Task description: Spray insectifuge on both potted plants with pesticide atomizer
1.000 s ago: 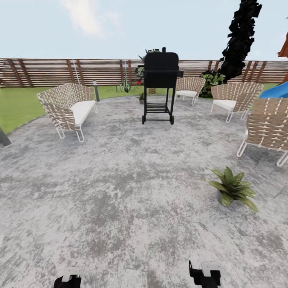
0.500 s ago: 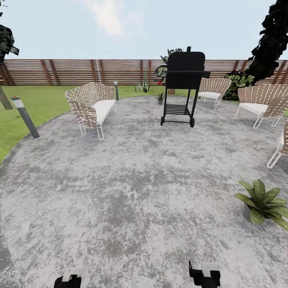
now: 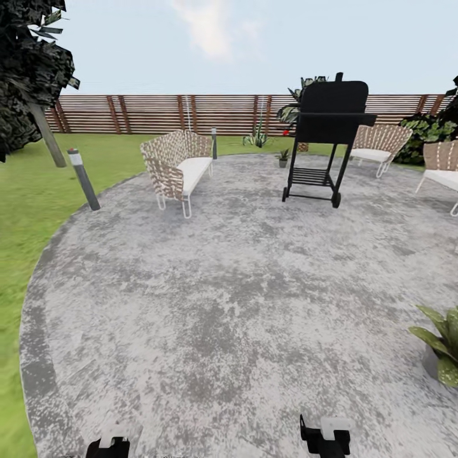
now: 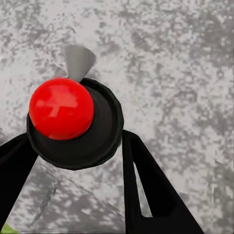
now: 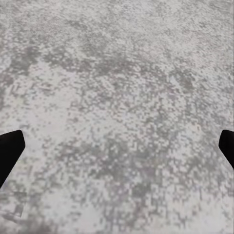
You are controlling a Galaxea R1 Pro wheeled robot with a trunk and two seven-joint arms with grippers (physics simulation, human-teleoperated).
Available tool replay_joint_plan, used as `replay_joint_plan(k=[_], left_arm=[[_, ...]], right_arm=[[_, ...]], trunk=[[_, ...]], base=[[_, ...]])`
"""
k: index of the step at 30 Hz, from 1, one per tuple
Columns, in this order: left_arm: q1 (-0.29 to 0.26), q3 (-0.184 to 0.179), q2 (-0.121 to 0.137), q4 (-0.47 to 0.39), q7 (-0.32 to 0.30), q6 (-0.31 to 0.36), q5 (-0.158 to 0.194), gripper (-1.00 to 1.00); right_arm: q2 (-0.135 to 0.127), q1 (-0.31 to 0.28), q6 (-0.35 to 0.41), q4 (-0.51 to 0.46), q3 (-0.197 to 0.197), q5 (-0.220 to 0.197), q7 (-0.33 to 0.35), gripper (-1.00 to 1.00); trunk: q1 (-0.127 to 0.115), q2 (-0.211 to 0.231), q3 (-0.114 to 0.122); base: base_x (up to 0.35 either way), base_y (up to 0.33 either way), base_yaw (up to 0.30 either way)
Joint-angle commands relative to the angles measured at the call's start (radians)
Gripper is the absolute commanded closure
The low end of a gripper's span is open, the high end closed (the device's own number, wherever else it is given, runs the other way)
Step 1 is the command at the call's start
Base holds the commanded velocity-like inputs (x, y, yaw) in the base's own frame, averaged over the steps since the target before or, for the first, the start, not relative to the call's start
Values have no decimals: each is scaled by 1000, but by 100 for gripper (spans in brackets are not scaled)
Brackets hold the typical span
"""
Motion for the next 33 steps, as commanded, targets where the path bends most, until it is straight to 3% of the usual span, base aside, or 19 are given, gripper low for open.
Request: replay_joint_plan(k=[1,5,13,33], left_arm=[[-1,6,0,1,-5,-3,-3,100],[-1,6,0,1,-4,-4,-3,100],[-1,6,0,1,-4,-3,-3,100],[-1,6,-1,3,-4,-4,-5,100]], right_arm=[[0,0,0,1,2,10,-10,-100],[-1,0,0,1,1,10,-7,-100],[-2,0,0,1,1,10,-4,-100],[-1,0,0,1,1,9,-8,-100]], trunk=[[0,0,-1],[0,0,-1],[0,0,-1],[0,0,-1]], base=[[0,0,280],[41,0,122],[305,0,-7],[335,28,-237]])
